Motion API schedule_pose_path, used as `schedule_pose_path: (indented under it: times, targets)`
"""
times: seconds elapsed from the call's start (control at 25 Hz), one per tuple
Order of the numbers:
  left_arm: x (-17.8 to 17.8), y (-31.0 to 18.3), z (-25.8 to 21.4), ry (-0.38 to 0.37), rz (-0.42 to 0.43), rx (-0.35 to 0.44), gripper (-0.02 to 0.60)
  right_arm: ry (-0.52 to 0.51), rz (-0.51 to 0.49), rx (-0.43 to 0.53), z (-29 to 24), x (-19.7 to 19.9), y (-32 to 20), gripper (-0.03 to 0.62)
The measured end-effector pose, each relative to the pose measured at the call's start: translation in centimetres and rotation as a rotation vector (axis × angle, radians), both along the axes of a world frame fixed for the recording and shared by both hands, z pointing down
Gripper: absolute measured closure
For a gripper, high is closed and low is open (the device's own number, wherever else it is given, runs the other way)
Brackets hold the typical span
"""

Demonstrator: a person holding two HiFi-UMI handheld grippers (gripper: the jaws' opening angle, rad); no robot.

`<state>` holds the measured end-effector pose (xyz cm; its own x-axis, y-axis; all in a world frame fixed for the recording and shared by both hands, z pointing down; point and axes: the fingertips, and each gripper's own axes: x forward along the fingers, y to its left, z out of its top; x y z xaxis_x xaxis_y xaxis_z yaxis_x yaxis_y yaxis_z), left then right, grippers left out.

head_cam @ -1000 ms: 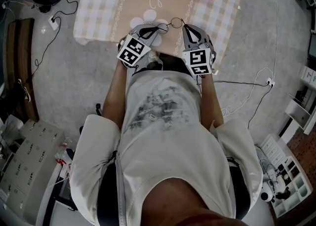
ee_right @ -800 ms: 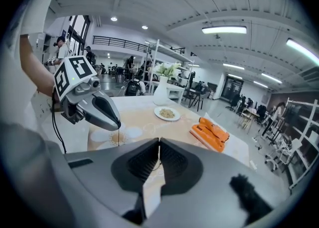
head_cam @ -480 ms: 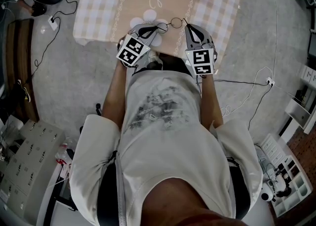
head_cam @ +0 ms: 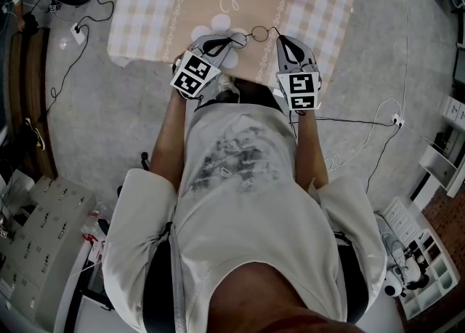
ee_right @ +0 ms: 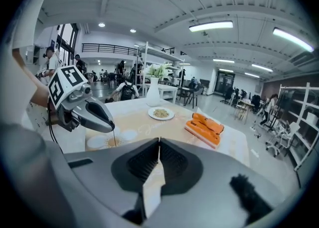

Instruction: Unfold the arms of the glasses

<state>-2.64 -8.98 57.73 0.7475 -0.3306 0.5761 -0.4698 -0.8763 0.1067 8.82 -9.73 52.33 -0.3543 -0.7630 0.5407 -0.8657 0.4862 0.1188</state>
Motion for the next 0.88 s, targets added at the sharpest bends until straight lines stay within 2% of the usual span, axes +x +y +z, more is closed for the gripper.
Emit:
schedule_pose_path:
  times: [0.44, 0.88]
  targets:
    - [-0.2, -0.1, -0.1, 0.006, -0.011, 0.003, 0.568, -0.039, 0.046, -0.016, 0.3, 1.0, 0.2, 0.571]
    - [0.0, -0.1, -0.3, 0.007, -0.019, 0.007, 0.568, -0.050, 0.048, -0.024, 0.5, 1.2, 0.4, 0.572]
